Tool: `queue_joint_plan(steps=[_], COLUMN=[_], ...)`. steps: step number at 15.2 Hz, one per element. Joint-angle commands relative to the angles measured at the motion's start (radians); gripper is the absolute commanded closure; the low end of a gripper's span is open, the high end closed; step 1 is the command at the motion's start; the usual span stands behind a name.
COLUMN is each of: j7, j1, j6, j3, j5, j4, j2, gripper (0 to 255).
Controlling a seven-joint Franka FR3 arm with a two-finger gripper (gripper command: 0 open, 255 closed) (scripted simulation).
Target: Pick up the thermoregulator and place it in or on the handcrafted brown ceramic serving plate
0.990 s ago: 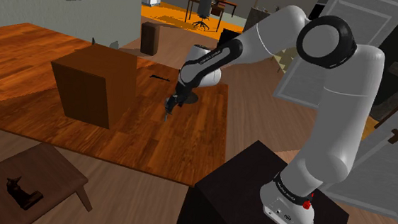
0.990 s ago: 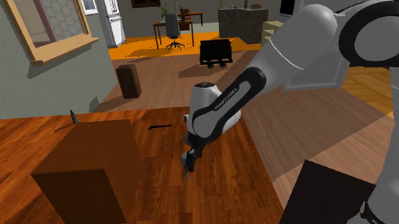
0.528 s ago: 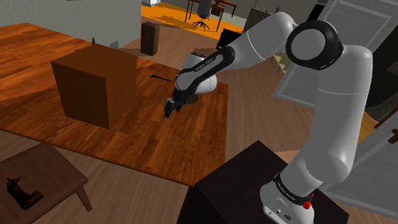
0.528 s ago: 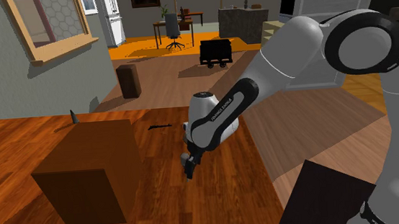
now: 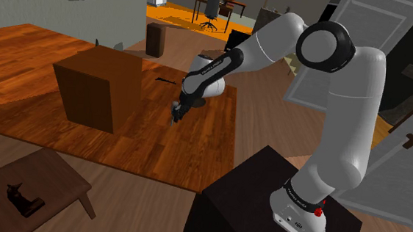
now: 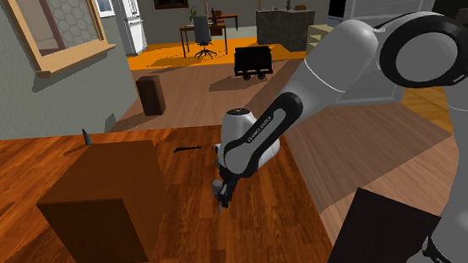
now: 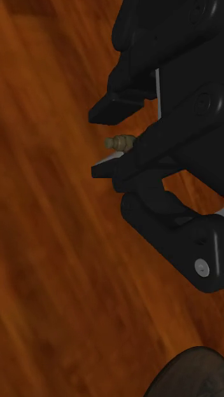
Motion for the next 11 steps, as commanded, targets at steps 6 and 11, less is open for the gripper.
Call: queue_joint_plan(steps=[6, 11], j7=[0.000, 0.008], j1=[0.000, 0.002], j6=[0.000, -0.031], j3=[0.000, -0.004], j5=[0.000, -0.005], j4=[0.000, -0.002], j2=[0.000, -0.033], gripper=[255, 255])
